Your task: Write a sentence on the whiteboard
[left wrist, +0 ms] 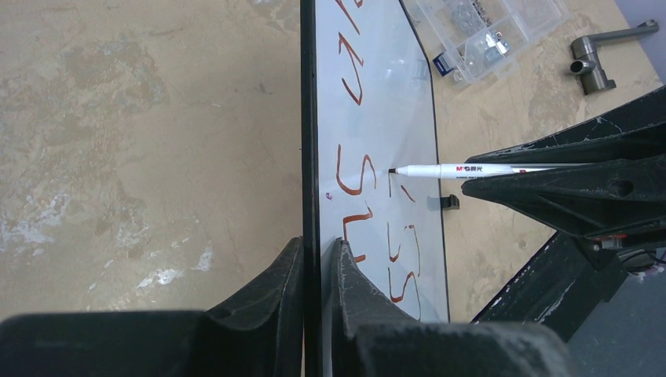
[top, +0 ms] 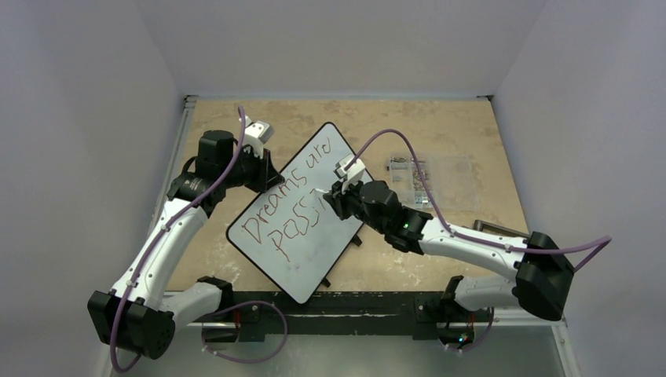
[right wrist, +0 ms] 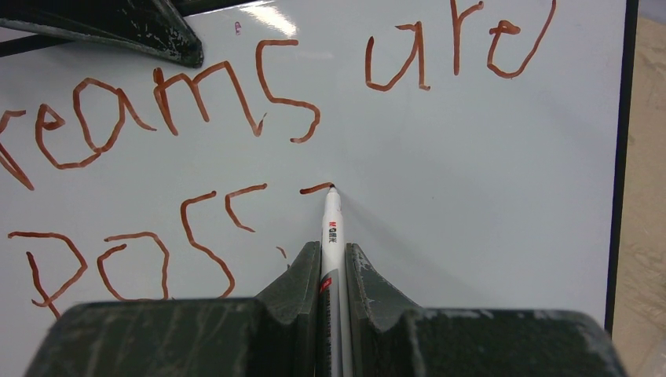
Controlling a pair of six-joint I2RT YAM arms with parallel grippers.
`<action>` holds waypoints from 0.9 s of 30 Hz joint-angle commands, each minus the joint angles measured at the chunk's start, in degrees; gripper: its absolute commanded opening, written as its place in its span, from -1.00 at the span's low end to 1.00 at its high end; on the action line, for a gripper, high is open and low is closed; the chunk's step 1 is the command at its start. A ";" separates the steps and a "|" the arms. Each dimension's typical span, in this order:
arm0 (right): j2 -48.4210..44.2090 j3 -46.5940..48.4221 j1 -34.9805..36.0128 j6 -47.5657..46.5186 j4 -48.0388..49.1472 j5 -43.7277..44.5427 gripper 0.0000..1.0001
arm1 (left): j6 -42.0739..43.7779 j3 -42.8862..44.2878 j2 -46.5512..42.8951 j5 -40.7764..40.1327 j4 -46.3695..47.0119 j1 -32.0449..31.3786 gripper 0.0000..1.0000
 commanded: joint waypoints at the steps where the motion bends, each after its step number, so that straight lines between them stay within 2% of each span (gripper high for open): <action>1: -1.49 -0.68 -0.30 0.77 0.91 -0.69 -1.00 | 3.59 -0.31 -0.78 -0.40 0.59 -0.27 -1.00; 10: -4.48 0.76 -0.60 1.54 3.33 0.13 -1.00 | 3.62 -0.31 -0.91 -0.39 0.52 -0.25 -1.00; 27: 1.11 3.54 -4.02 4.91 3.77 0.30 -1.00 | 3.72 -0.38 -1.22 -0.45 0.51 -0.27 -1.00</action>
